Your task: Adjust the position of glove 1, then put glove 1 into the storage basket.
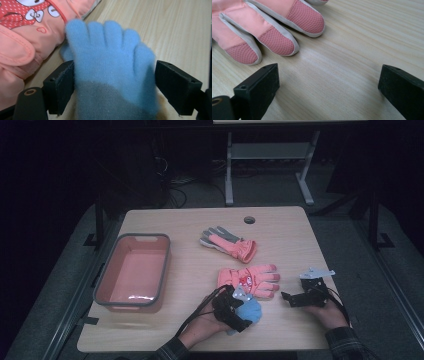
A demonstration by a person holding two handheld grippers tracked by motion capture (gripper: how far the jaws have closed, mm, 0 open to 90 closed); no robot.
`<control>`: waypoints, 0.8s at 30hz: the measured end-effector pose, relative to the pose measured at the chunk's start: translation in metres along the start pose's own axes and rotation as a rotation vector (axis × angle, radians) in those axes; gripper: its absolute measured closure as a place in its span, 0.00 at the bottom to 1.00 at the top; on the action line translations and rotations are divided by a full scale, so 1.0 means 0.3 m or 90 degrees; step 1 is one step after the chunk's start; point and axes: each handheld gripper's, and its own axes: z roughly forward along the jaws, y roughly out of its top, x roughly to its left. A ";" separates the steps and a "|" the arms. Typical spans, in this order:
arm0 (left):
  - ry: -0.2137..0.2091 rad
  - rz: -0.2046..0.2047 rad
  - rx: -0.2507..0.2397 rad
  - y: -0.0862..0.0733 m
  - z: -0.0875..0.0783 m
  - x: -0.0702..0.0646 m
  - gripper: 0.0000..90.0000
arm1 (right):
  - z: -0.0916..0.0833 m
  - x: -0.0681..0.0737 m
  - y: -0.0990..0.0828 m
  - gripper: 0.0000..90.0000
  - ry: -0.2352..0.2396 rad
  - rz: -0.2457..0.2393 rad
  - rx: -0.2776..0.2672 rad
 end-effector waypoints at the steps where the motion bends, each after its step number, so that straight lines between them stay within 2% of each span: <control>1: -0.001 0.004 0.007 -0.002 0.003 0.000 0.20 | 0.000 0.000 0.000 0.03 0.000 0.000 0.000; 3: 0.007 0.013 0.007 -0.004 0.004 -0.003 0.20 | 0.000 0.000 0.000 0.03 0.000 0.001 0.000; 8: 0.018 0.016 0.002 -0.008 0.001 -0.008 0.25 | 0.000 0.000 0.000 0.03 0.000 -0.001 0.000; 11: 0.017 0.018 -0.001 -0.011 -0.005 -0.008 0.35 | 0.000 0.000 0.000 0.03 0.000 0.000 0.000; 13: 0.018 0.021 -0.002 -0.014 -0.009 -0.008 0.37 | 0.000 0.000 0.000 0.03 0.000 0.000 0.000; 14: 0.018 0.023 -0.003 -0.014 -0.010 -0.008 0.44 | 0.000 0.000 0.000 0.03 0.000 0.000 0.000; 16: 0.012 0.029 0.000 -0.013 -0.014 -0.008 0.47 | 0.000 0.000 0.000 0.03 0.000 0.000 0.000; 18: 0.001 0.036 0.002 -0.013 -0.018 -0.008 0.56 | 0.000 0.000 0.000 0.03 0.000 0.000 0.000; 24: -0.025 0.032 0.000 -0.011 -0.018 -0.014 0.74 | 0.001 0.001 0.001 0.03 -0.001 0.001 0.000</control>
